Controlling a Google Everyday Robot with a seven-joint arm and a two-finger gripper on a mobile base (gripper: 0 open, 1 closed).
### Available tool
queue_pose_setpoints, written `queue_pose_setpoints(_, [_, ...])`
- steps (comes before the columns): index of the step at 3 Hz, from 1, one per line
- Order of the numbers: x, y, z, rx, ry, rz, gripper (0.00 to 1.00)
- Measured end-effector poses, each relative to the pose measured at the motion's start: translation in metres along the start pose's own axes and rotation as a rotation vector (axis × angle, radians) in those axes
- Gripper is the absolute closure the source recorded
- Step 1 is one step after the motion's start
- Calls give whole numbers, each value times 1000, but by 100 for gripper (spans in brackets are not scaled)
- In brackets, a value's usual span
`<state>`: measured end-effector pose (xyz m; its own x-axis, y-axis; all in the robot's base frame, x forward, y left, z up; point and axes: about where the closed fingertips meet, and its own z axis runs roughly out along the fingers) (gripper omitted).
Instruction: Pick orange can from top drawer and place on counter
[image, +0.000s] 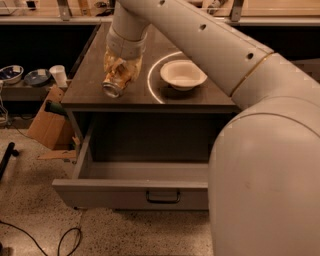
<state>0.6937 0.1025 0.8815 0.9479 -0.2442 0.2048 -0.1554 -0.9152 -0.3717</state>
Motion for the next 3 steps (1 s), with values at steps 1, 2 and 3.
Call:
queue_pose_setpoints(1, [-5,19,23,4,-52,30,100])
queue_pose_setpoints(2, [-6,30,34,11,-64,67,73])
queue_pose_setpoints(3, [-4,33,31,15,-48,90,50])
